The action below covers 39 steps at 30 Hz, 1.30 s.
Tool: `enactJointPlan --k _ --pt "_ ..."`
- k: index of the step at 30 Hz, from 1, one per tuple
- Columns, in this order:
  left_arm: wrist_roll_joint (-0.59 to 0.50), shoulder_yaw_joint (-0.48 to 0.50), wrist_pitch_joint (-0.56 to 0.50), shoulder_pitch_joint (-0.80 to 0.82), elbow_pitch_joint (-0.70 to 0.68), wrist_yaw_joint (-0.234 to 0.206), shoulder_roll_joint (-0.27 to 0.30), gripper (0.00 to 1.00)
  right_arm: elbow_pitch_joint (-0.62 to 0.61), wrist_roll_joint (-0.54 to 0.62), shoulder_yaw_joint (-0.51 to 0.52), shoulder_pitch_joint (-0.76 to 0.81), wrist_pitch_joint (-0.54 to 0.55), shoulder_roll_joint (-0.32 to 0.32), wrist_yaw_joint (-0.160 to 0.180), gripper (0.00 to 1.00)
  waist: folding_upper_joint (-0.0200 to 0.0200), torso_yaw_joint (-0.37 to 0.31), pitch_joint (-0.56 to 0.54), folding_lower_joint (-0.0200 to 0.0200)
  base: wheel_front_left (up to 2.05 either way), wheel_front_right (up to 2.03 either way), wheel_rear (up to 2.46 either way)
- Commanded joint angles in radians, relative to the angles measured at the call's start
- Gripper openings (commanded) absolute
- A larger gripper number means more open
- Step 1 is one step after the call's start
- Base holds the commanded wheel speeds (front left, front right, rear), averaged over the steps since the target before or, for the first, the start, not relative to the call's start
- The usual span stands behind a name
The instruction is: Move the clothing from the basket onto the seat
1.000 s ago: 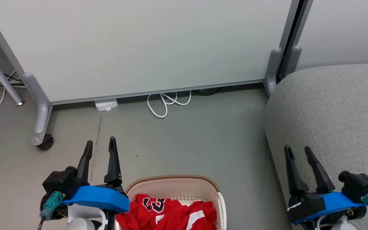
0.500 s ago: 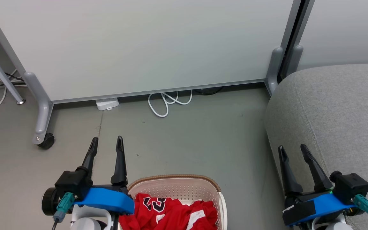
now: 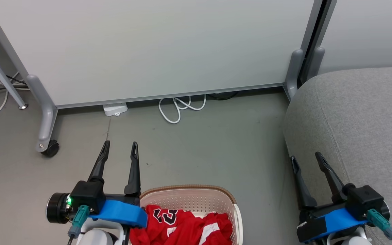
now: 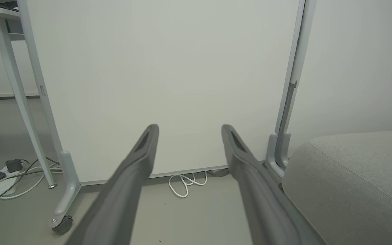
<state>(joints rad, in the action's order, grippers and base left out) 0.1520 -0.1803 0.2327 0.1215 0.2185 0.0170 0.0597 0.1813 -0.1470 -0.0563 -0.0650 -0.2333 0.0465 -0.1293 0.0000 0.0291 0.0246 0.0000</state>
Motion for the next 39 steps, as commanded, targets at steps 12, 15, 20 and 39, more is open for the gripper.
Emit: enactJointPlan --k 12,15,20,39 --pt "-0.066 0.007 0.028 0.012 0.012 0.029 -0.006 1.0 -0.005 0.095 -0.015 -0.012 -0.028 0.006 -0.002 1.0 0.0 0.002 0.008 0.0 0.0 0.0 0.0" --pt "-0.078 0.012 0.035 0.008 0.016 0.039 -0.007 1.0 -0.005 0.106 -0.017 -0.011 -0.034 0.006 -0.002 1.0 0.0 0.002 0.009 0.0 0.0 0.0 0.0" --pt "-0.056 0.022 0.034 0.001 0.026 0.052 -0.009 1.0 0.006 0.069 -0.012 -0.01 -0.034 0.006 -0.002 1.0 0.0 0.003 0.008 0.0 0.0 0.0 0.0" --pt "-0.034 0.02 0.034 0.004 0.038 0.059 -0.01 1.0 0.021 0.013 -0.008 -0.015 -0.034 0.006 -0.002 1.0 0.0 0.0 0.01 0.0 0.0 0.0 0.0"
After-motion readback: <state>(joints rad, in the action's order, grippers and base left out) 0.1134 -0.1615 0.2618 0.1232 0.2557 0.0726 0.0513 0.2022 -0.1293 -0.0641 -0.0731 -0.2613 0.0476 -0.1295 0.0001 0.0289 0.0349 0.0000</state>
